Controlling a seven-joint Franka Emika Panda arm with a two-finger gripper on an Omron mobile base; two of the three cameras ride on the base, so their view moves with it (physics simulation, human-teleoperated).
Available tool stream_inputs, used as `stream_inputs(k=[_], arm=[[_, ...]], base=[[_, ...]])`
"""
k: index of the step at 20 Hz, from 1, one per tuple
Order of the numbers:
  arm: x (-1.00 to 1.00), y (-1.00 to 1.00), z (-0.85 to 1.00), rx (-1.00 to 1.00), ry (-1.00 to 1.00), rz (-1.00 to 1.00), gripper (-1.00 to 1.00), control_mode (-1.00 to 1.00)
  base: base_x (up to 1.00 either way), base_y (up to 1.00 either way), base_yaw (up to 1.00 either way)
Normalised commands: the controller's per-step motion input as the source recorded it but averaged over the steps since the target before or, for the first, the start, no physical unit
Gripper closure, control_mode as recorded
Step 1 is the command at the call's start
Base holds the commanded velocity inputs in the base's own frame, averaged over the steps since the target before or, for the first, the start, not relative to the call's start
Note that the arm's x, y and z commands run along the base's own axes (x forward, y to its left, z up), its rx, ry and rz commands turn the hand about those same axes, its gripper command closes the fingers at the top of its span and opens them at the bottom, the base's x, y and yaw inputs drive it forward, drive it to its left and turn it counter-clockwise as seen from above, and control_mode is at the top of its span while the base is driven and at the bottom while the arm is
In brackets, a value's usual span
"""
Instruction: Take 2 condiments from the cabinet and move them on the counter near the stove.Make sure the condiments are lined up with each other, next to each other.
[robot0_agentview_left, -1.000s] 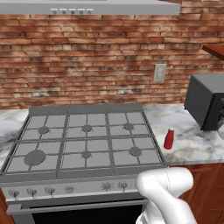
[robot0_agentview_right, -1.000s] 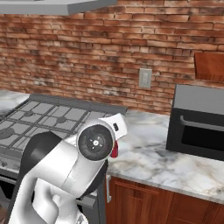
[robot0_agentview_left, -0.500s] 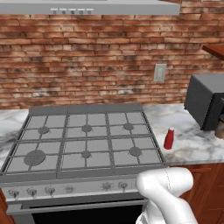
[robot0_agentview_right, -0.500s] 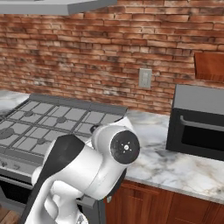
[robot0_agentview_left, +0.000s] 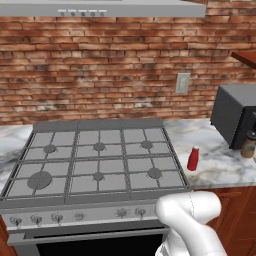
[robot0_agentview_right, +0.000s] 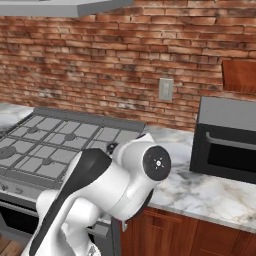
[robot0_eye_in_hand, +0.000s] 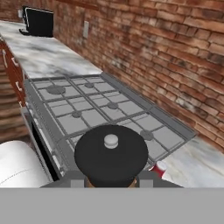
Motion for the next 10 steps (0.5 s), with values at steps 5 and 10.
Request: stream_inputs(k=[5,10], arm=[[0.25,0.00,-0.10,0.10,0.02,0.01,1.00,-1.00],[0.21,0.00,-0.22,0.10,0.02,0.00,1.00,-1.00]], base=[[0.00,0.00,0.00],[0.00,0.00,0.00]])
